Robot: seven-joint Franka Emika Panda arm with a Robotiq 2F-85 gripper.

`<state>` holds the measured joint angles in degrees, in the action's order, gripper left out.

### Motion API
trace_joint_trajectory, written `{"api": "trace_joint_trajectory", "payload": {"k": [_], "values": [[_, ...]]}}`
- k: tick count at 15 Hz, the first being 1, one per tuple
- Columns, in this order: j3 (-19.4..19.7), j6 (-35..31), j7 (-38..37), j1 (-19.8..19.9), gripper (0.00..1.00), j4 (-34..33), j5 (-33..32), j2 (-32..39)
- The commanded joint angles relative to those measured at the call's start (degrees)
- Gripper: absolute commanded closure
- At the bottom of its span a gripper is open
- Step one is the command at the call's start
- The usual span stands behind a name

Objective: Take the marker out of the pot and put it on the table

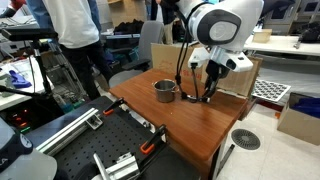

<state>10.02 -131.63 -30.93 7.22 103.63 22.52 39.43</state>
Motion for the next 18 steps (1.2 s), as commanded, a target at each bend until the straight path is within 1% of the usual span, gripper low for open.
{"api": "trace_joint_trajectory", "payload": {"k": [1, 2, 3, 4, 5, 7, 8, 11, 14, 16, 17, 18], "values": [[0.44, 1.67, -1.23, -0.11, 0.45, -1.93, -0.95, 1.14], [0.41, 1.60, -1.13, -0.13, 0.39, -1.74, -0.94, 0.93], [0.35, 1.32, -0.70, -0.21, 0.30, -1.25, -1.05, 0.47], [0.20, 1.13, -0.35, -0.16, 0.24, -0.99, -0.93, 0.13], [-0.01, 0.66, 0.14, -0.05, 0.16, -0.53, -0.62, -0.45], [-0.63, -0.38, 1.57, 0.38, 0.02, 0.83, 0.27, -2.19], [-1.00, -1.18, 2.49, 0.64, 0.00, 1.91, 0.92, -3.61], [-1.86, -3.97, 4.52, 1.32, 0.00, 6.29, 3.59, -9.43], [-3.33, -4.81, 8.60, 3.25, 0.00, 13.02, 10.17, -18.58], [-3.66, -2.88, 11.74, 4.18, 0.00, 16.50, 15.08, -23.68], [-1.89, -2.04, 8.02, 2.49, 0.00, 11.39, 10.90, -18.98], [-1.80, -1.98, 8.51, 2.64, 0.00, 12.84, 11.23, -20.96]]}}
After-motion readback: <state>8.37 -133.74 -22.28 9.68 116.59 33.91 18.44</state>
